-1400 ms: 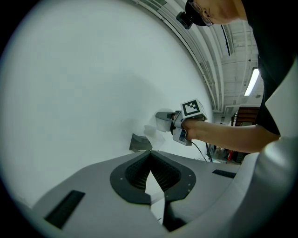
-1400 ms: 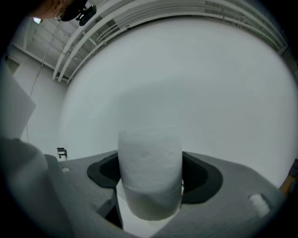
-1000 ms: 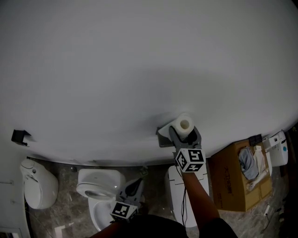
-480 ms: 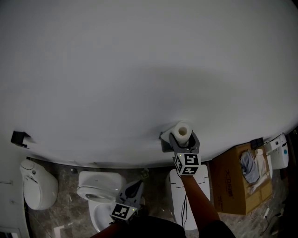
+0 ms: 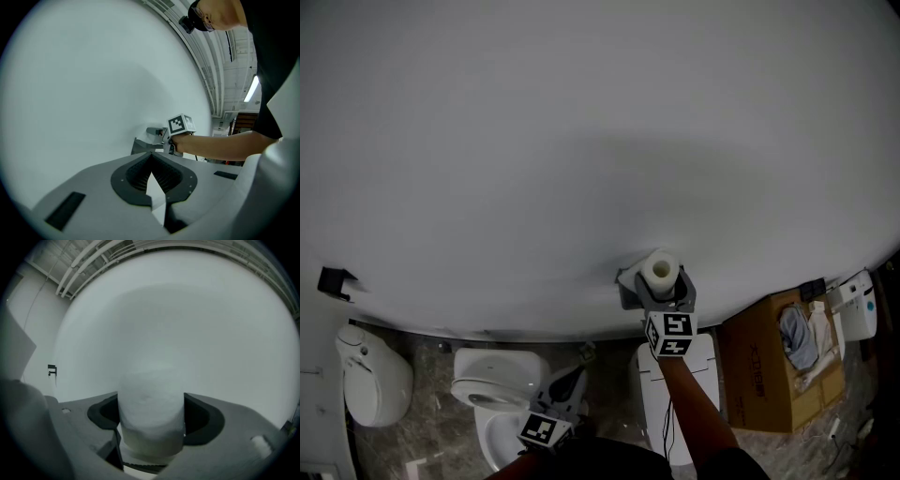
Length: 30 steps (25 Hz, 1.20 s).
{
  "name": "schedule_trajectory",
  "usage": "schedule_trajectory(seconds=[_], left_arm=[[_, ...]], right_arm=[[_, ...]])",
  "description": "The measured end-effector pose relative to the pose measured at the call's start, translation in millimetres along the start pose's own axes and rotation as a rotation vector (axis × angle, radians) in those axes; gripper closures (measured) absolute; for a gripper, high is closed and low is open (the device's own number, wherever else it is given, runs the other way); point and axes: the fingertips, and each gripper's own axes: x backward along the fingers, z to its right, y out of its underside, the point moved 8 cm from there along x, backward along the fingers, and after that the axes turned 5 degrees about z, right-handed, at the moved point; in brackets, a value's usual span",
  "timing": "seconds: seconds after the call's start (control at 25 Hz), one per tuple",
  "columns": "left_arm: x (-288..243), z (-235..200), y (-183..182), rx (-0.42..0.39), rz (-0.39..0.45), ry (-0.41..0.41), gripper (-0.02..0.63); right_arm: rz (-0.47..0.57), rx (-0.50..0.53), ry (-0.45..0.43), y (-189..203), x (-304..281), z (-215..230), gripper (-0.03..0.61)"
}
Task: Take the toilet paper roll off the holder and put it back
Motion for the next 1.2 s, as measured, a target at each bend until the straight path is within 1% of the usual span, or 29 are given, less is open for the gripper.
schedule_trajectory(seconds=[0.08,0.2,0.24,0.32,0.48,0.6,0.68,0.84,0.96,1.04,1.2], left_arm=[[3,-2,-1,-0.002,0.004,-0.008,0.601],[4,-6,-1,-0.004,0.013,-0.020,0.601],[4,-6,-1,-0.003,0.015,-0.023,0.601],[4,-6,-2,-0.003,0.018,-0.026,0.601],[5,-3,-2,-0.003,0.018,-0.026,0.601],[5,-1,-1,-0.002,0.021,-0.023,0.601],[5,1,-2,0.001,0.027,-0.022,0.601],[8,9,-5,-0.004,0.040,-0.017,0.601],[14,7,6,-0.057,0.061,-0.009,0.601],[19,7,11,-0.079,0.071,-0.018,0.601],[24,26,1,-0.076,0.089,-0.029,0.601]], right_arm=[[-0.034,-0.018,0.016,3,0,3,0.213],[-0.055,-0.009,0.016,6,-1,4,0.207],[-0.058,-0.005,0.013,7,-1,3,0.189],[-0.059,-0.002,0.010,7,-2,2,0.179],[-0.057,-0.024,0.006,5,1,3,0.137],[-0.024,-0.016,0.005,-1,6,3,0.097],[-0.004,-0.010,0.000,-6,9,3,0.095],[0.008,-0.032,-0.025,-14,20,4,0.095],[0.012,-0.047,-0.048,-20,35,1,0.095],[0.016,-0.081,-0.063,-24,52,0,0.095],[0.048,-0.143,-0.091,-34,100,-6,0.098]])
